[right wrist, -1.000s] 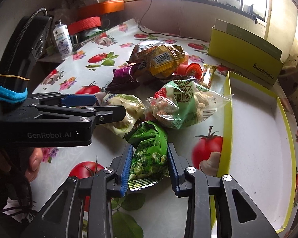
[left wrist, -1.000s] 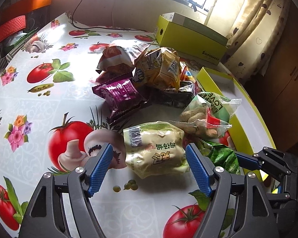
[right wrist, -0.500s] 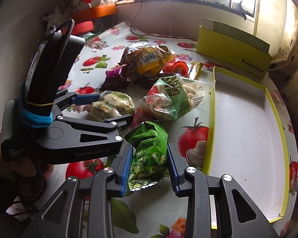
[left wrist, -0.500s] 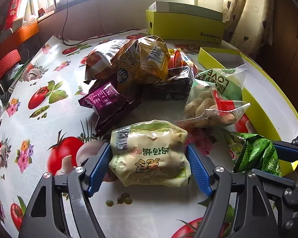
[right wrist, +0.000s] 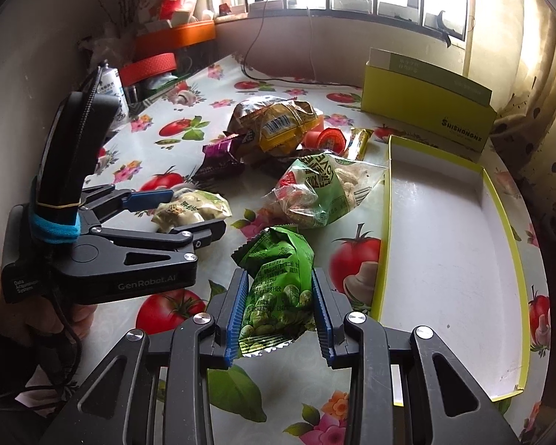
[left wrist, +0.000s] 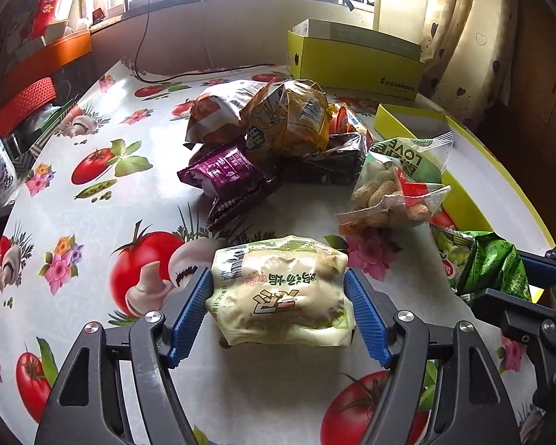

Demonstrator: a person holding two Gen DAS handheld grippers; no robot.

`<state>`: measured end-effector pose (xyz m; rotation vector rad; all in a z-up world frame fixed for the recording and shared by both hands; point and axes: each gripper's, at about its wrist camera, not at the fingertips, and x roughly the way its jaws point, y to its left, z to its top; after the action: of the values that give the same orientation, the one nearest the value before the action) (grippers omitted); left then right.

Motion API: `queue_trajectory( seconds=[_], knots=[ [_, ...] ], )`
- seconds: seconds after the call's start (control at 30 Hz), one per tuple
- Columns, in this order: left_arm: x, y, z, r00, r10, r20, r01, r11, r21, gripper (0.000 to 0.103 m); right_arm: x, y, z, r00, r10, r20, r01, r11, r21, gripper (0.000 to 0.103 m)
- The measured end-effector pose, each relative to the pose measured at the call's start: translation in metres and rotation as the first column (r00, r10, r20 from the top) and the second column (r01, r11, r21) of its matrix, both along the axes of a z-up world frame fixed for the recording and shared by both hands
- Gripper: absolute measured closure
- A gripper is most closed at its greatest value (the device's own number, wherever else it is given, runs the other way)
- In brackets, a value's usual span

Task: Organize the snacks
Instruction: 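Carry both bags over the yellow tray while the right tool releases the green bag inside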

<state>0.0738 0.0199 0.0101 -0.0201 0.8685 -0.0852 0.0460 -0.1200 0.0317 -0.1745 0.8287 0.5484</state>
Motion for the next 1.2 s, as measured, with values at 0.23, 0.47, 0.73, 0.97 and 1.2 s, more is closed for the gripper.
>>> queue_trajectory(
  seconds=[0.23,0.47,0.73,0.97,1.2],
  knots=[
    [-0.015,0.004,0.017,0.999,0.001,0.038,0.000,0.999,-0.038,0.030,-0.006,-0.003,0.010,1.000,-0.010,0.026,0.010,1.000,0.022,0.072],
    [-0.025,-0.009,0.038,0.996,-0.039,0.082,0.044,0.997,-0.060,0.030,-0.012,-0.013,0.021,0.997,-0.041,0.058,0.039,0.999,0.036,0.072],
    [-0.021,-0.040,0.054,0.986,-0.123,0.113,0.132,0.989,-0.070,0.030,-0.010,-0.040,0.027,0.991,-0.114,0.076,0.111,0.993,0.044,0.072],
    [-0.012,-0.071,0.064,0.971,-0.199,0.131,0.208,0.976,-0.066,0.030,0.001,-0.072,0.026,0.977,-0.199,0.076,0.195,0.979,0.051,0.072],
    [-0.001,-0.099,0.066,0.956,-0.264,0.130,0.275,0.958,-0.079,0.030,0.012,-0.105,0.017,0.958,-0.280,0.057,0.278,0.960,0.045,0.072]
  ],
)
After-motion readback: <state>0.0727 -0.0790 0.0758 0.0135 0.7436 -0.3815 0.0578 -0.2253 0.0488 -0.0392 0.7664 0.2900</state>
